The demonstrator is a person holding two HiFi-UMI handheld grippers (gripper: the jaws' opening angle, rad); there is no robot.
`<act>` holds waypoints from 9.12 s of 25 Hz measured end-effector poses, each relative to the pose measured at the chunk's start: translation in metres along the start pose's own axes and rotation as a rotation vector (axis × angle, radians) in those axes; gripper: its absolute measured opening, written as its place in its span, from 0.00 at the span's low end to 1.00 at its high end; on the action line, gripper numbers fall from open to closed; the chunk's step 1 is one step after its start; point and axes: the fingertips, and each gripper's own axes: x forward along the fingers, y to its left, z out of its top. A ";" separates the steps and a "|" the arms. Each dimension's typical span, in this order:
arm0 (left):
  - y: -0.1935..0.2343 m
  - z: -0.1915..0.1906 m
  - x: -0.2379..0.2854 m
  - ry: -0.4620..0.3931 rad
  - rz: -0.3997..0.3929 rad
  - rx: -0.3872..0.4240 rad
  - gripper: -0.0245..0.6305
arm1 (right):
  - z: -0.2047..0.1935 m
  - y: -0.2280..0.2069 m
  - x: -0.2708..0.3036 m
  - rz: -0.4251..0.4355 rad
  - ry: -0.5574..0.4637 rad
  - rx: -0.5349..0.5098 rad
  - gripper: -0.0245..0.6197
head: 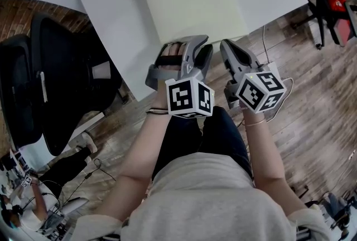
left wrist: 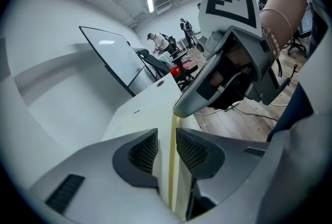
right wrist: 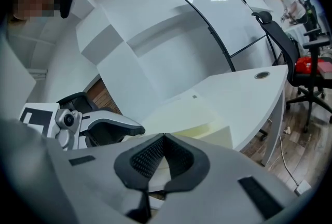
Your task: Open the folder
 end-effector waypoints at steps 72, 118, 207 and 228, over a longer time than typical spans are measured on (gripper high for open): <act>0.020 0.019 -0.040 -0.142 0.074 -0.222 0.14 | 0.004 0.009 0.013 -0.026 0.080 -0.138 0.07; 0.007 -0.056 -0.175 -0.182 0.288 -0.639 0.09 | 0.001 0.184 0.049 0.324 0.093 -0.324 0.07; -0.042 -0.295 -0.195 -0.145 0.238 -1.542 0.09 | -0.138 0.227 0.058 0.224 0.351 -0.425 0.07; -0.047 -0.296 -0.193 -0.165 0.254 -1.605 0.12 | -0.135 0.214 0.051 0.222 0.354 -0.418 0.07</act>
